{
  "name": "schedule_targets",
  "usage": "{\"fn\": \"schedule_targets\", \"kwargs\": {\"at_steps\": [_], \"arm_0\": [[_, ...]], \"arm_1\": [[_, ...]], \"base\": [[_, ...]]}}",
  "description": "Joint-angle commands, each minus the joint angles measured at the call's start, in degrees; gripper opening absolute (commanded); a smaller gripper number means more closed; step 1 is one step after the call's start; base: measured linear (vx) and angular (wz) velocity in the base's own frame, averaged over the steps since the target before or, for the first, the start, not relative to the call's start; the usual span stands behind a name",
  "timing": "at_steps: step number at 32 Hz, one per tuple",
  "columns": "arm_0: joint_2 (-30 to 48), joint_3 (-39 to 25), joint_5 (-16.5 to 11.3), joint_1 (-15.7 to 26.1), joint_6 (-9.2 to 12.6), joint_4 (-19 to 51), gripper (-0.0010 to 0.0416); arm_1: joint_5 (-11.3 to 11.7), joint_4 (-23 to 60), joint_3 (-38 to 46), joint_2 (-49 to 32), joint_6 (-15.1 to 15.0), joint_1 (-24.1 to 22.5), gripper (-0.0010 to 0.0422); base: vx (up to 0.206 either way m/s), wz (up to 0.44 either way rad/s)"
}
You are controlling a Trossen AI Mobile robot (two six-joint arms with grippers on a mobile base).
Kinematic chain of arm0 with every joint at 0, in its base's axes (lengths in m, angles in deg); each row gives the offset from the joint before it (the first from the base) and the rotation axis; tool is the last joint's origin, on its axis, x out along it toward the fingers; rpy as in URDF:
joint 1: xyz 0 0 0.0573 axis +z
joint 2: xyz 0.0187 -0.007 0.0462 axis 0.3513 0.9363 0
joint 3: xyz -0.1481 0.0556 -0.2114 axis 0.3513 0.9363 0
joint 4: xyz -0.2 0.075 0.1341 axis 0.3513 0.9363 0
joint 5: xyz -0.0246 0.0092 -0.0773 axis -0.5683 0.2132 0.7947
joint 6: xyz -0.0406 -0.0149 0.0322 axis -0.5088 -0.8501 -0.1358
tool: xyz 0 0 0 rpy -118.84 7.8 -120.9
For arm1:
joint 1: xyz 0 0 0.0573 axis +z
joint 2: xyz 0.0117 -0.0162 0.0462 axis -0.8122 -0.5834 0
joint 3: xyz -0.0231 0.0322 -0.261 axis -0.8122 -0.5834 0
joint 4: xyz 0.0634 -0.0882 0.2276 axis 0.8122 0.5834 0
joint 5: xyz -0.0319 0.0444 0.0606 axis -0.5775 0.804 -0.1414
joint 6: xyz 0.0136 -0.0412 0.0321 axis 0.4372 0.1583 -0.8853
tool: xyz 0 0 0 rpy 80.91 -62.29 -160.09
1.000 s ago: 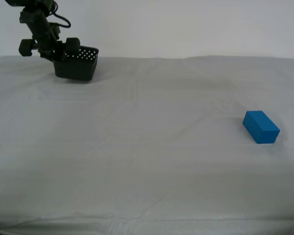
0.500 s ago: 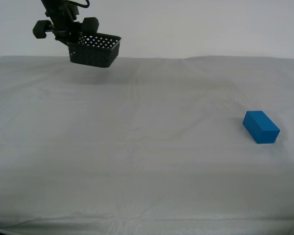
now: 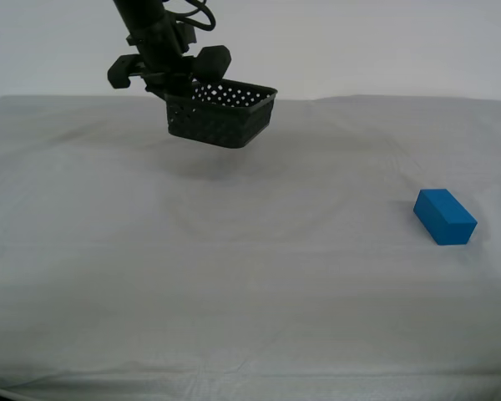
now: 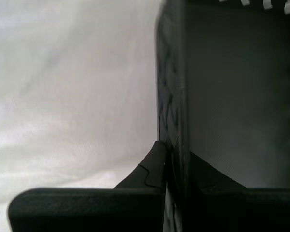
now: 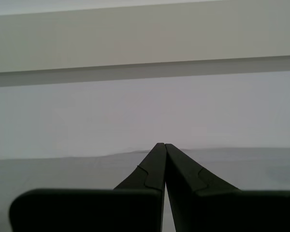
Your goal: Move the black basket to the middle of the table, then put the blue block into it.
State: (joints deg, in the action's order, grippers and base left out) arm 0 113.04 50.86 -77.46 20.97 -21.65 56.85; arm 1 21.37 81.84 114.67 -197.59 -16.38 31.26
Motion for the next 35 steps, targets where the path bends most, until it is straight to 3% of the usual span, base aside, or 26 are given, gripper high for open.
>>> {"fn": "schedule_targets", "kwargs": {"at_steps": [1, 5, 6, 8, 12, 13, 15, 24, 30, 35], "arm_0": [[-0.04, -0.02, 0.00, 0.02, 0.17, -0.15, 0.0001], [-0.04, -0.02, 0.00, 0.02, 0.17, -0.17, 0.0001], [-0.04, -0.02, 0.00, 0.02, 0.17, -0.17, 0.0000], [-0.04, -0.02, 0.00, 0.02, 0.17, -0.15, 0.0000], [-0.04, -0.02, 0.00, 0.09, 0.20, -0.15, 0.0001], [-0.04, -0.02, 0.00, 0.09, 0.17, -0.13, 0.0000], [-0.04, -0.02, -0.02, 0.09, 0.17, -0.13, 0.0001], [-0.04, -0.02, -0.02, 0.11, 0.22, -0.13, 0.0000], [-0.04, -0.02, 0.00, 0.13, 0.22, -0.13, 0.0000], [-0.04, -0.02, 0.00, 0.15, 0.37, -0.07, 0.0000]], "arm_1": [[-0.31, -2.78, -5.79, 3.37, 1.62, -0.20, -0.0001], [-1.88, -7.56, -15.13, 7.56, 5.14, -1.42, -0.0001], [-3.67, -10.60, -18.71, 8.59, 7.30, -2.58, -0.0001], [-4.66, -12.20, -20.28, 8.66, 8.55, -3.61, -0.0001], [-4.04, -19.96, -24.20, 8.68, 13.94, -8.72, -0.0001], [-2.10, -20.48, -24.20, 8.68, 14.56, -9.81, -0.0001], [1.40, -20.90, -24.20, 8.68, 14.34, -10.64, 0.0000], [0.02, -21.66, -24.20, 8.68, 14.08, -10.86, 0.0002], [0.02, -21.24, -24.20, 8.68, 14.36, -10.91, 0.0114], [0.02, -21.29, -24.20, 8.68, 14.64, -10.95, 0.0165]], "base": [[0.000, 0.000], [0.000, 0.000], [0.000, 0.000], [0.000, 0.000], [0.000, 0.000], [0.000, 0.000], [0.000, 0.000], [0.000, 0.000], [0.000, 0.000], [0.000, 0.000]]}}
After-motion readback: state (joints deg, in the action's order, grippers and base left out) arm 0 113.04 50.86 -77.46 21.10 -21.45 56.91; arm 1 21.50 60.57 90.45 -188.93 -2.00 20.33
